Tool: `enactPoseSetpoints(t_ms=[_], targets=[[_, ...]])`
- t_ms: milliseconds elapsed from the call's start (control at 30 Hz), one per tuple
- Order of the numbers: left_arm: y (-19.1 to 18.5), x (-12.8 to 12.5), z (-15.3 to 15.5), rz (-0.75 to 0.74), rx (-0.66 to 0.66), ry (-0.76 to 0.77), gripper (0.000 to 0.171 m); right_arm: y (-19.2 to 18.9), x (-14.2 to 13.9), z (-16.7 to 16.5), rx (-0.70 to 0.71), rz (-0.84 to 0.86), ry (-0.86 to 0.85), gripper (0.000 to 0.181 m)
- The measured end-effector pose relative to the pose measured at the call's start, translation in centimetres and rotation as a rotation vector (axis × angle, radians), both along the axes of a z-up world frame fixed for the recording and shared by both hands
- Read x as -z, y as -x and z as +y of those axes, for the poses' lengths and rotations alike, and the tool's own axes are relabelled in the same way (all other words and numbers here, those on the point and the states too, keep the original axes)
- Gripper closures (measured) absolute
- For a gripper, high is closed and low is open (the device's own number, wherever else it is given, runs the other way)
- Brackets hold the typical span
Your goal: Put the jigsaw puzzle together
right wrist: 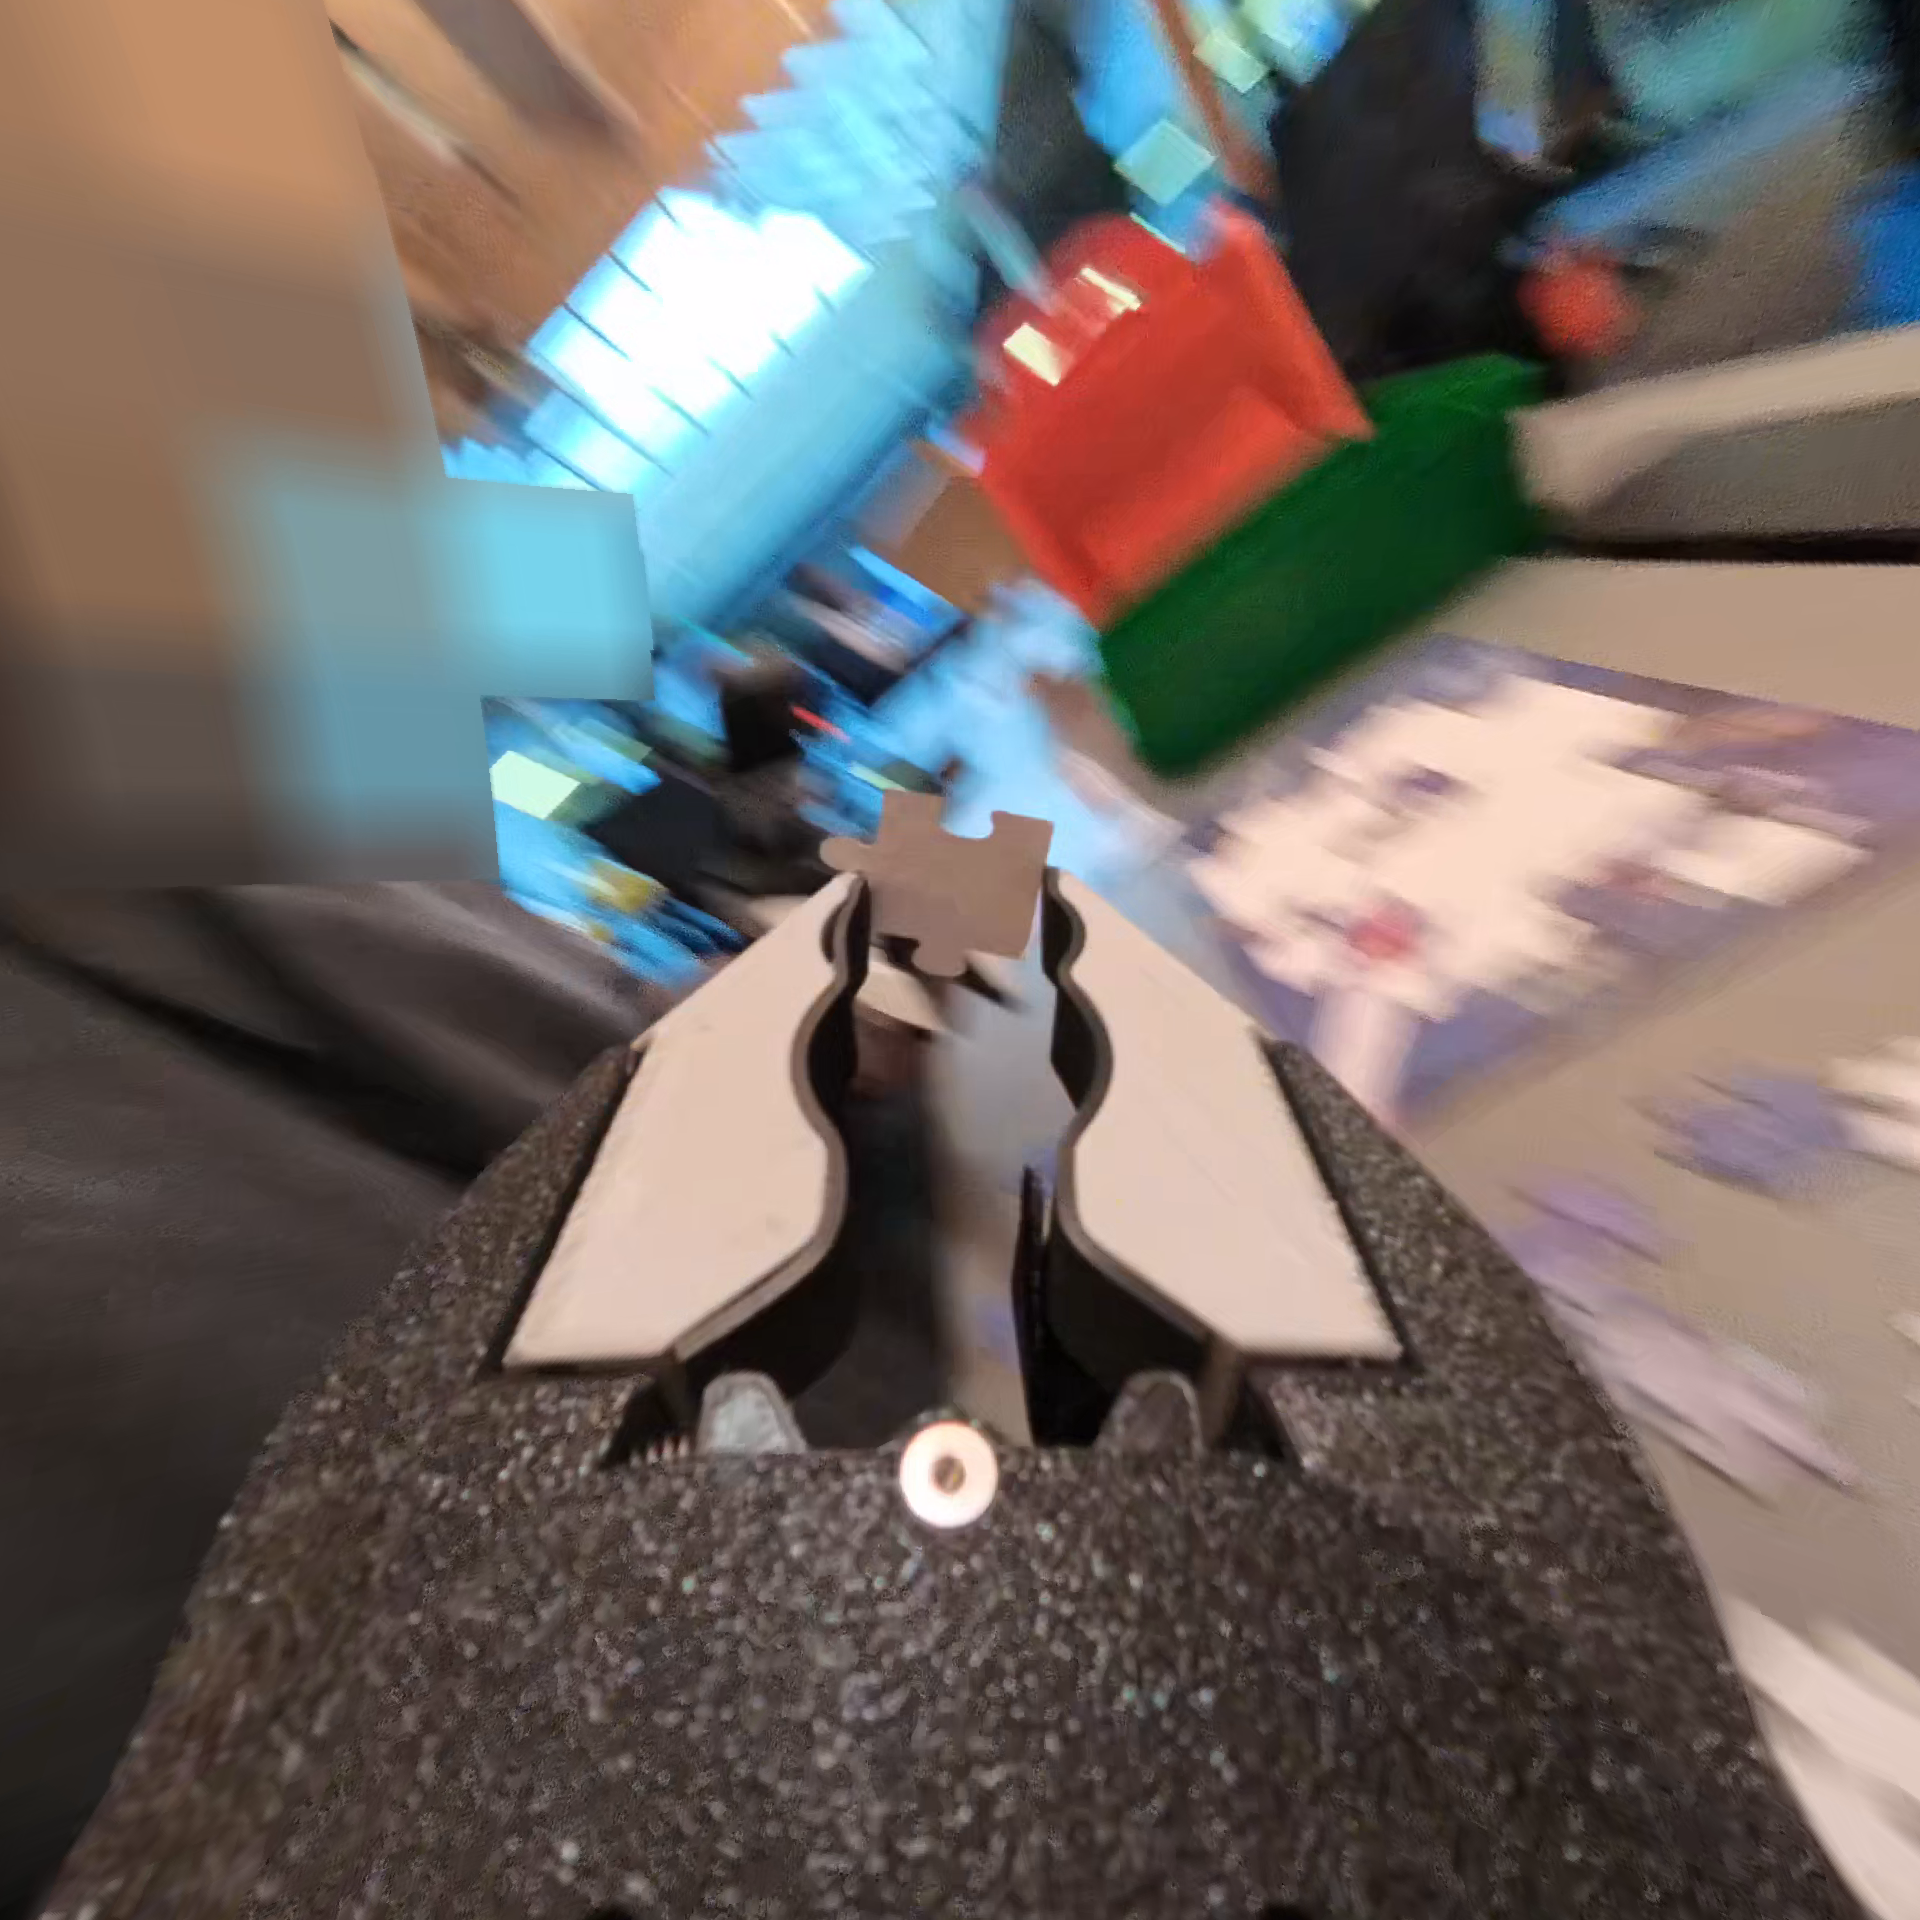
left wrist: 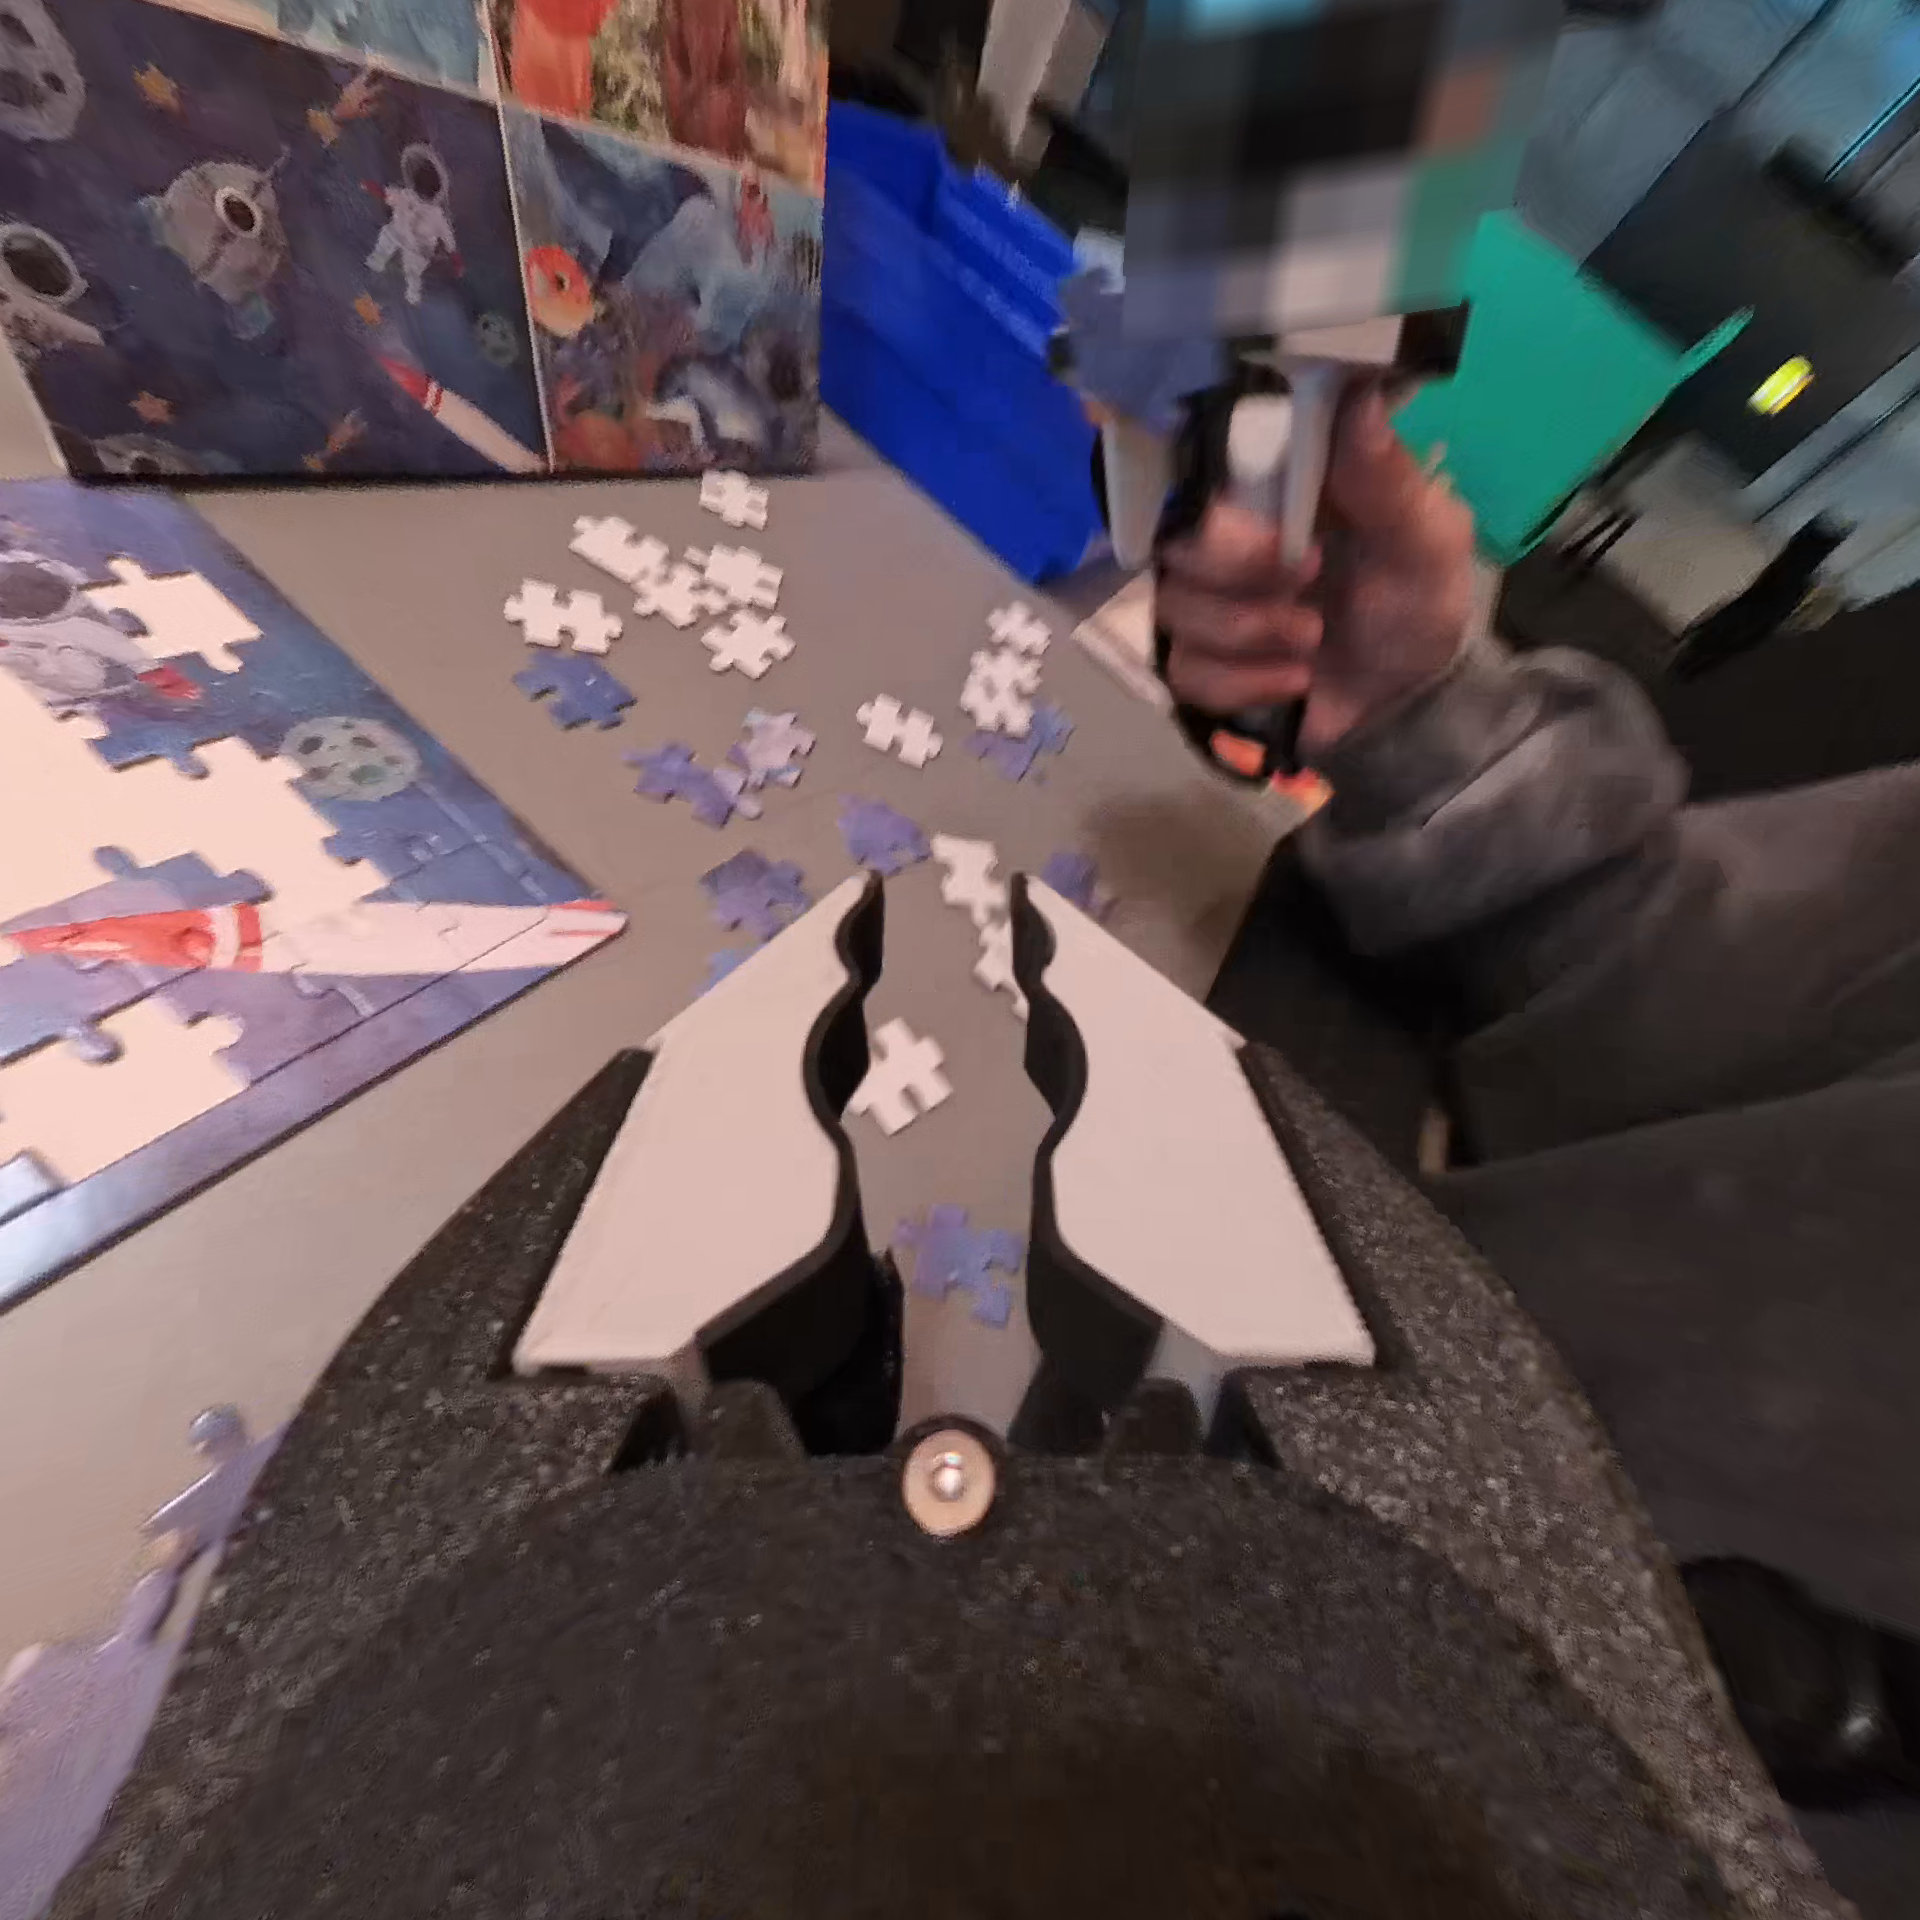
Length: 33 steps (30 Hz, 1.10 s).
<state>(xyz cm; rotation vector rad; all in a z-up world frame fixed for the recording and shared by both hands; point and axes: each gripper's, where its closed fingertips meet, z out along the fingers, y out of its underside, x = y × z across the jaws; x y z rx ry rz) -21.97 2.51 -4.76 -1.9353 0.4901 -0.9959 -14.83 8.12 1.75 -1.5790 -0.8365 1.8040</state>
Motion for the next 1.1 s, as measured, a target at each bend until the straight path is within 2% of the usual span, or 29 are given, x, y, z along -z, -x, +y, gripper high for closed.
enactPoseSetpoints(t_ms=[67, 100, 200, 300, 400, 533, 600, 700, 867, 1000, 1033, 1067, 1100], targets=[[0.0, -1.7, 0.3, -0.044, -0.016, -0.058, 0.145, -0.4, -3.3, -0.8, -0.094, 0.304, 0.142, 0.149], [0.0, -2.4, 0.3, -0.044, -0.02, -0.098, 0.144, -0.3, -3.9, -1.1, -0.125, 0.381, 0.182, 0.149], [-0.7, -5.1, -0.4, -0.076, 0.0, -0.211, 0.143, 0.7, -4.7, -2.3, -0.253, 0.541, 0.32, 0.149], [-2.2, -7.6, -1.8, -0.205, 0.072, -0.207, 0.142, 1.9, -4.8, -3.1, -0.313, 0.615, 0.37, 0.148], [-3.3, -9.0, -2.3, -0.418, 0.134, -0.05, 0.142, 3.2, -4.7, -3.8, -0.33, 0.645, 0.361, 0.148], [-2.8, -10.8, -2.3, -0.849, 0.243, 0.234, 0.142, 4.3, -5.0, -4.9, -0.342, 0.689, 0.318, 0.149], [-2.2, -11.0, -2.0, -0.974, 0.26, 0.302, 0.142, 4.6, -5.1, -5.1, -0.33, 0.712, 0.301, 0.148], [-1.9, -10.7, -1.7, -1.035, 0.258, 0.345, 0.142, 5.3, -4.6, -5.5, -0.311, 0.684, 0.267, 0.149], [-2.0, -9.7, -1.4, -1.039, 0.234, 0.391, 0.143, 6.6, -3.8, -6.4, -0.299, 0.587, 0.207, 0.149], [-1.4, -9.9, -1.5, -1.098, 0.253, 0.402, 0.158, 6.9, -3.2, -6.4, -0.286, 0.549, 0.189, 0.149], [-1.1, -9.9, -1.4, -1.113, 0.249, 0.406, 0.171, 6.7, -3.1, -6.6, -0.291, 0.55, 0.178, 0.161], [-0.8, -9.6, -1.3, -1.113, 0.236, 0.414, 0.171, 6.5, -3.2, -6.6, -0.293, 0.557, 0.17, 0.178], [-0.6, -9.3, -1.3, -1.106, 0.231, 0.414, 0.171, 6.6, -2.8, -6.5, -0.271, 0.528, 0.158, 0.179]])
